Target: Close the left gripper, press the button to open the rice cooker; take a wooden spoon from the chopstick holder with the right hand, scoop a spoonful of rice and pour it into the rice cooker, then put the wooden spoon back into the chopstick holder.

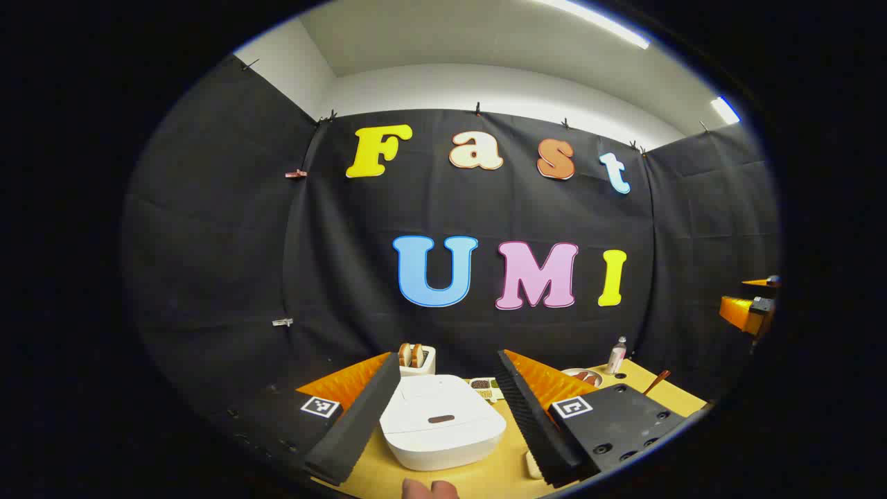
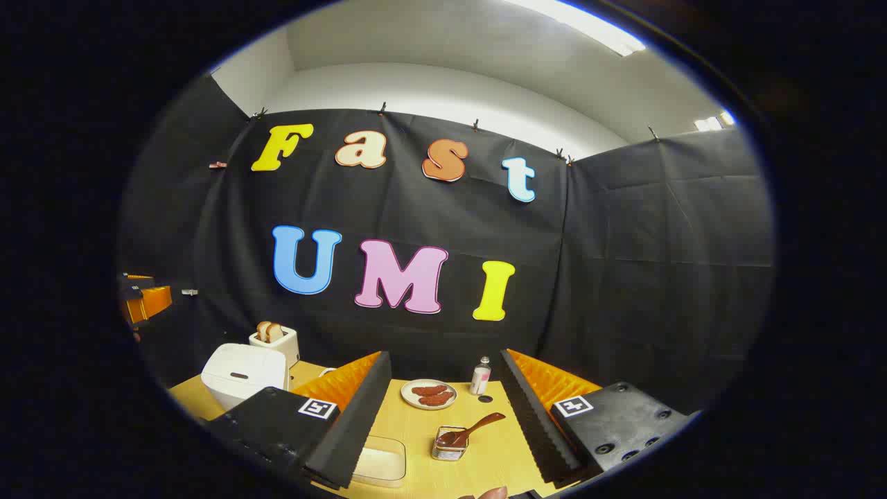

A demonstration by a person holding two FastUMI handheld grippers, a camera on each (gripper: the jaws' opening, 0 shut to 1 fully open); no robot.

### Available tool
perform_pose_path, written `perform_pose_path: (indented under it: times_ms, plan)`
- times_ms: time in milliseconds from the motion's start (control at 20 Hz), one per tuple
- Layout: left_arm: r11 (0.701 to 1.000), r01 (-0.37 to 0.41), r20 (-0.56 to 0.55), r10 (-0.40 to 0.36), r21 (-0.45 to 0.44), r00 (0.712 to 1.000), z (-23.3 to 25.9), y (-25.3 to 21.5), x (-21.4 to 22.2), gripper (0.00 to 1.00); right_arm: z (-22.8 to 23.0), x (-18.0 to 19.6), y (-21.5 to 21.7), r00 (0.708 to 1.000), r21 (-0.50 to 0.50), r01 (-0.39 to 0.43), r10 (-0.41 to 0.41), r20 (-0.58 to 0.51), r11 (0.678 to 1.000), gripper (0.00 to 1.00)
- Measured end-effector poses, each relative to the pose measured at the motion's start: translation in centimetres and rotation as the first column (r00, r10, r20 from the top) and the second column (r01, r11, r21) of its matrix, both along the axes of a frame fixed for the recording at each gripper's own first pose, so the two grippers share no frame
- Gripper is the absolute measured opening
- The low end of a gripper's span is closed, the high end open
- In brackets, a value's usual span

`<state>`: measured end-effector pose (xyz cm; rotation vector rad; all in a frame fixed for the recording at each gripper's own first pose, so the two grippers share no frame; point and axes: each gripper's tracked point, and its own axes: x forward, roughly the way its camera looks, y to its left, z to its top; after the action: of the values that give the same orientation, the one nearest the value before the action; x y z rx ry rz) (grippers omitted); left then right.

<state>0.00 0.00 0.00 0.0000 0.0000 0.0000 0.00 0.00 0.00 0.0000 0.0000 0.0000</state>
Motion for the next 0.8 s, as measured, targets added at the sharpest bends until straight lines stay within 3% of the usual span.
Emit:
perform_pose_path:
  times_ms: [800]
  plan:
    - [1.000,-0.017,-0.007,0.017,0.014,1.000,-0.5,1.2,-0.9,0.96,-0.5,-0.9,1.0,1.000,-0.004,-0.012,0.012,-0.022,1.000,0.98]
